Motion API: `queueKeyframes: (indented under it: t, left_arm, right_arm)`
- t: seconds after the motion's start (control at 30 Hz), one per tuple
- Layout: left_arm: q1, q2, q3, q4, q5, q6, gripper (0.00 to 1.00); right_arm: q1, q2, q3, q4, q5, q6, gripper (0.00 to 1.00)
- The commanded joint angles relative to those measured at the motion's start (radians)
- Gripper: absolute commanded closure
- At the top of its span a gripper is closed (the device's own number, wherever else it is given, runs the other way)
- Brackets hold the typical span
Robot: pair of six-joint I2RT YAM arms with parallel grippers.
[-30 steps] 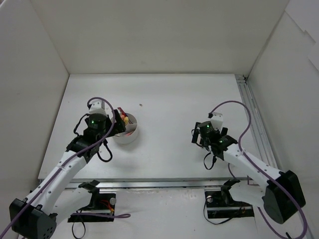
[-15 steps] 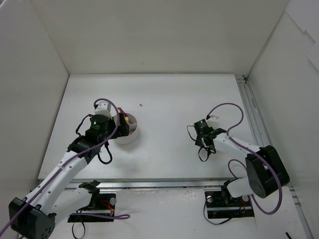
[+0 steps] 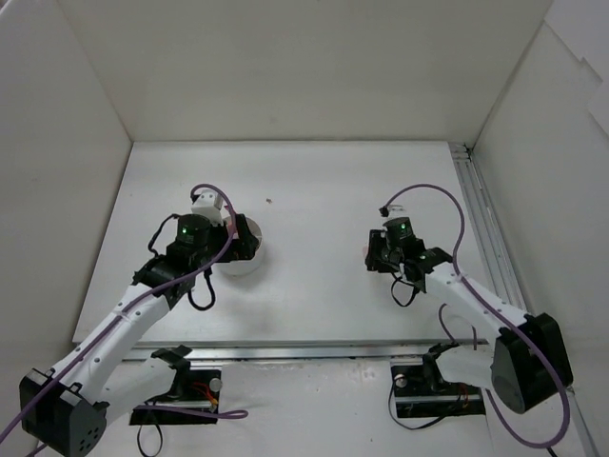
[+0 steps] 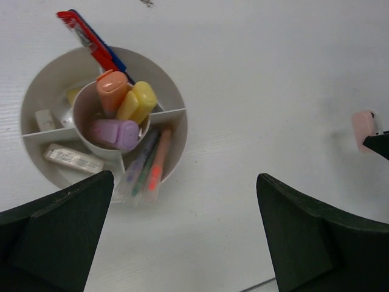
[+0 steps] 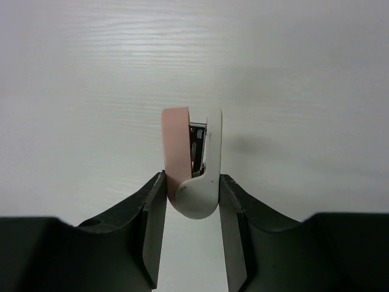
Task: Sort the stationery into containers
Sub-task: Pick up the stapler from the center of the board, then place the stapler in the storage box.
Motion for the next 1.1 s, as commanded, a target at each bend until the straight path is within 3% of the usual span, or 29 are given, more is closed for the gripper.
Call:
queueKeyframes:
  t: [0.0, 0.1, 0.23, 0.4, 0.63, 0.77, 0.97, 1.07]
  left_arm:
    - [-0.012, 0.022, 0.071, 0.117, 0.136, 0.034, 0.0]
    - [-0.032, 0.044, 0.068, 0.195, 0.271, 0.029, 0.0]
    - [-0.083, 0.099, 0.077, 0.33, 0.435, 0.006, 0.0]
    - [-0.153, 0.178, 0.113, 0.343, 0.424, -0.026, 0.0]
    - [-0.153, 0.199, 0.076, 0.37, 0.383, -0.082, 0.0]
    - [-0.162, 0.206, 0.051, 0.453, 0.414, -0.115, 0.02]
    - [-0.207, 0.252, 0.079, 0.482, 0.417, -0.106, 0.23]
    - [-0.207, 0.278, 0.088, 0.479, 0.422, -0.112, 0.41]
  right_arm:
    - [0.049, -0.121, -0.015, 0.177, -0.37, -0.221, 0.84]
    - [0.104, -0.15, -0.04, 0.286, -0.597, -0.304, 0.85]
    - [0.175, -0.14, -0.05, 0.435, -0.712, -0.364, 0.85]
    - [0.253, -0.115, -0.014, 0.473, -0.628, -0.407, 0.85]
    - [0.324, -0.155, -0.05, 0.644, -0.374, -0.328, 0.86]
    - [0.365, -0.144, -0.033, 0.667, -0.306, -0.315, 0.86]
    - [0.42, -0.108, -0.006, 0.676, -0.139, -0.314, 0.86]
    - [0.433, -0.129, -0.027, 0.762, -0.107, -0.3, 0.86]
